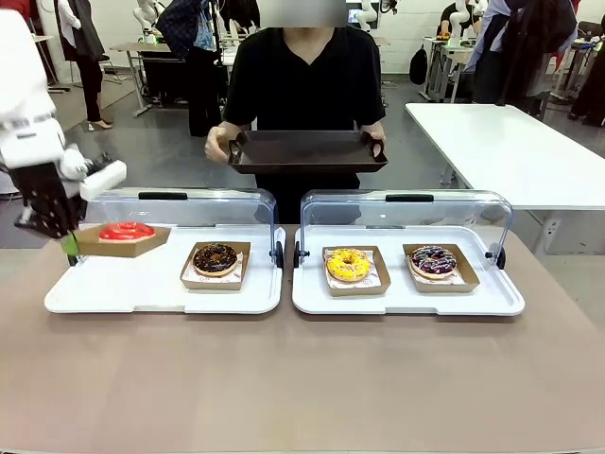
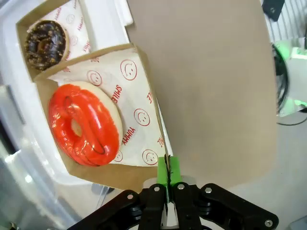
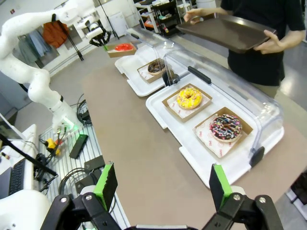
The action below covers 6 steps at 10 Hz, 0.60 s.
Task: Provide the desired donut to the person.
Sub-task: Pick up and lift the Paper togo box containing the Donut pointed at by the person.
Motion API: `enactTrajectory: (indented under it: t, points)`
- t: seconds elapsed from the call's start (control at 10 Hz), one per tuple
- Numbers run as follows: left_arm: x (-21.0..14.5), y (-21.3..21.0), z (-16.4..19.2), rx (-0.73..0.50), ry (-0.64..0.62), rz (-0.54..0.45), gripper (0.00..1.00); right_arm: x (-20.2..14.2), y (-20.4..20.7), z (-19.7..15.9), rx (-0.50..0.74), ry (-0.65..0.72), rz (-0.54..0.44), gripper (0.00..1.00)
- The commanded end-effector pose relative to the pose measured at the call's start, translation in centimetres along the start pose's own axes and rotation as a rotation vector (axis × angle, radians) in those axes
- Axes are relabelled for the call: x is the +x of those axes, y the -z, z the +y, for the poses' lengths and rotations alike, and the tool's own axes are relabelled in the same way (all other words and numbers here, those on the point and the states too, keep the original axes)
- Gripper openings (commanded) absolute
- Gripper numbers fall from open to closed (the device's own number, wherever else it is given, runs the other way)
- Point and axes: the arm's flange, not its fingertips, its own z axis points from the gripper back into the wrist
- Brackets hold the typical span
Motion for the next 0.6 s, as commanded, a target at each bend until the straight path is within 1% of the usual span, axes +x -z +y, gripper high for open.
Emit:
enactTrajectory:
  t: [0.0, 0.2, 0.4, 0.5]
  points:
    - [1.4, -3.8, -0.6, -0.007, -0.051, 0.020, 0.00, 0.1, -0.1, -0.2, 0.005, -0.014, -0.025, 1.00]
    - [2.8, -8.5, -0.8, 0.017, -0.089, 0.047, 0.00, 0.1, -0.1, -0.2, 0.005, -0.014, -0.025, 1.00]
    - [3.4, -11.2, -0.7, 0.042, -0.118, 0.068, 0.00, 0.1, -0.1, -0.2, 0.005, -0.014, -0.025, 1.00]
    - [3.4, -11.8, -0.6, 0.051, -0.128, 0.060, 0.00, 0.1, -0.1, -0.2, 0.005, -0.014, -0.025, 1.00]
